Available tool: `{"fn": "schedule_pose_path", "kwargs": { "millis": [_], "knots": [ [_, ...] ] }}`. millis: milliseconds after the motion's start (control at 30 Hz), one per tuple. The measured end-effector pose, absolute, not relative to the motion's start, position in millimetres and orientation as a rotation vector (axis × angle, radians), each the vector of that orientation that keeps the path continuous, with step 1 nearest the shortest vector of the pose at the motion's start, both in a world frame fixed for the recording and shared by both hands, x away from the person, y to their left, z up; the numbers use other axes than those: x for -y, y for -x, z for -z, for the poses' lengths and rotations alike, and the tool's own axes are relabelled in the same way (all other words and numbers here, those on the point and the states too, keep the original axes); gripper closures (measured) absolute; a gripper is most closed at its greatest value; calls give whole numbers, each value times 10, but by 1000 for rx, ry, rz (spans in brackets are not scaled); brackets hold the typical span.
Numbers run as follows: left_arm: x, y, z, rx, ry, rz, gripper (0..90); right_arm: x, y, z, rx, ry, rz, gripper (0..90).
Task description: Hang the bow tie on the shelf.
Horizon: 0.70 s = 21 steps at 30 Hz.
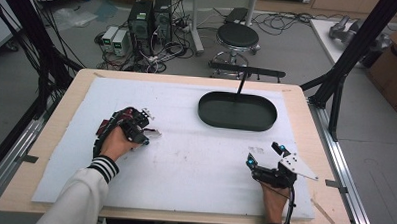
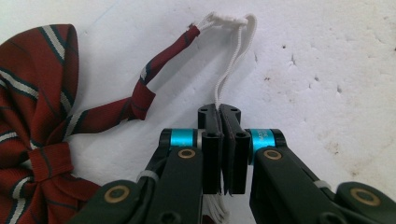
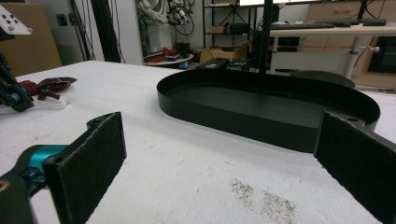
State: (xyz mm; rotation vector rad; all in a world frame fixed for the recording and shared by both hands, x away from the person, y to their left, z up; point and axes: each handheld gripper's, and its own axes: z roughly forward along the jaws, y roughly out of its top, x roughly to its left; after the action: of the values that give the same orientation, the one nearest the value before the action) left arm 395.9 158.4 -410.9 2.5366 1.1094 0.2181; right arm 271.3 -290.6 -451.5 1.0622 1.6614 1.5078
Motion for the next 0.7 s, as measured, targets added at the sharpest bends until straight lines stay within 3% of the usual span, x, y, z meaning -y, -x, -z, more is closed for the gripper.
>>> {"fn": "schedule_pose_path", "kwargs": {
  "millis": [433, 700],
  "knots": [
    [-1634, -3895, 3951, -1026, -2425, -250, 871, 2905, -2716, 4514, -1663, -1067, -1503, 13],
    [-1736, -3867, 3696, -988, -2249, -292, 871, 2905, -2716, 4514, -1663, -1066, -1500, 13]
  ]
}}
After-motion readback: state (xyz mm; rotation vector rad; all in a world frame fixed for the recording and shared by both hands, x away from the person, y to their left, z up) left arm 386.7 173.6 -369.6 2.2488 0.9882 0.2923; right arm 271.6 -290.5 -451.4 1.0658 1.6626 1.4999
